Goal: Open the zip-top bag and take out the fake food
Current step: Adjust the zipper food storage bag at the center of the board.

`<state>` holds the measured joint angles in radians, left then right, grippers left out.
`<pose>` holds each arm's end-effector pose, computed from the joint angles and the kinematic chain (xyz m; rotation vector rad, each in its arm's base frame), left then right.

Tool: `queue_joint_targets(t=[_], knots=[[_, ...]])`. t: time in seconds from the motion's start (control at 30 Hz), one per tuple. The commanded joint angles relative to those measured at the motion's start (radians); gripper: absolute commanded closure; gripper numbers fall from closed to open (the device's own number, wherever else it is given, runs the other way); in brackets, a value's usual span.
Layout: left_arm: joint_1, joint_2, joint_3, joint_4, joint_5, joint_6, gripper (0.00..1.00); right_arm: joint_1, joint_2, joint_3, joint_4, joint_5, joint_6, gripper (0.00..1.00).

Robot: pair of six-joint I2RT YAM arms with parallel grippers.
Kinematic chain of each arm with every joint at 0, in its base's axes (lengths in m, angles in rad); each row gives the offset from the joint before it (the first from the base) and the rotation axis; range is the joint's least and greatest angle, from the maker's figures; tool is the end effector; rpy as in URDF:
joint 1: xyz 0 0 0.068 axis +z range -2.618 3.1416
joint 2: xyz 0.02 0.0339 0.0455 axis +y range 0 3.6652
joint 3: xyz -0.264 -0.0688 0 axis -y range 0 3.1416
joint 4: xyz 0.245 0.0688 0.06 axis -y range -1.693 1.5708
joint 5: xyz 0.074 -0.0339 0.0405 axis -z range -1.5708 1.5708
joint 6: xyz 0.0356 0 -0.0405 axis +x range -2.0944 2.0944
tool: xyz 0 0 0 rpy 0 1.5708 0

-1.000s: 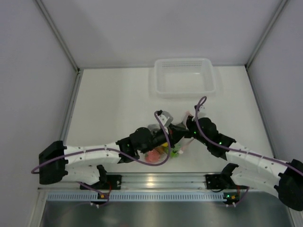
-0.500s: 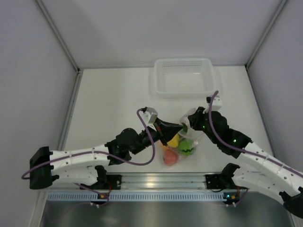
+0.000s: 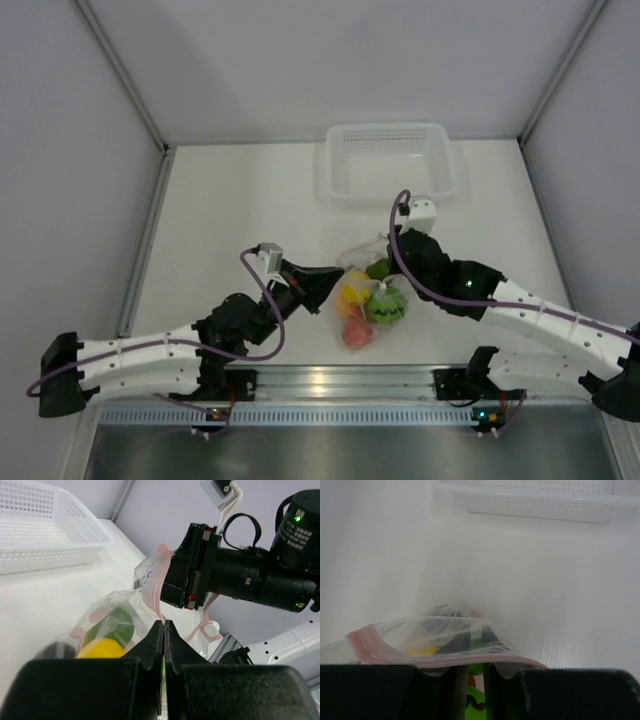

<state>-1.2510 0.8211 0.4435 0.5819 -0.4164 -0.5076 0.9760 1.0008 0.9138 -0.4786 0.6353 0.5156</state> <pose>0.0748 -0.1799 0.2938 0.1750 1.4786 -1.1696 0.1371 0.1650 0.3192 -0.1041 2.0240 0.2622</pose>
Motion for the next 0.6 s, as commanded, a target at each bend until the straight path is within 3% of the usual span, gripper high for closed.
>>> queue_joint_targets(t=[0.0,0.2,0.43,0.57], knots=[[-0.002,-0.063,0.023,-0.005,-0.071,0.003,1.00,0.035,0.035,0.069,-0.086,0.145,-0.037,0.84],[-0.002,-0.094,0.121,-0.089,-0.064,0.046,1.00,0.041,0.090,0.164,-0.162,0.265,-0.081,0.84],[-0.002,-0.160,0.066,-0.114,-0.100,0.003,1.00,0.041,0.131,0.250,-0.261,0.339,-0.112,0.84],[-0.002,-0.195,0.015,-0.140,-0.131,-0.031,1.00,0.033,0.133,0.240,-0.233,0.125,-0.140,0.84]])
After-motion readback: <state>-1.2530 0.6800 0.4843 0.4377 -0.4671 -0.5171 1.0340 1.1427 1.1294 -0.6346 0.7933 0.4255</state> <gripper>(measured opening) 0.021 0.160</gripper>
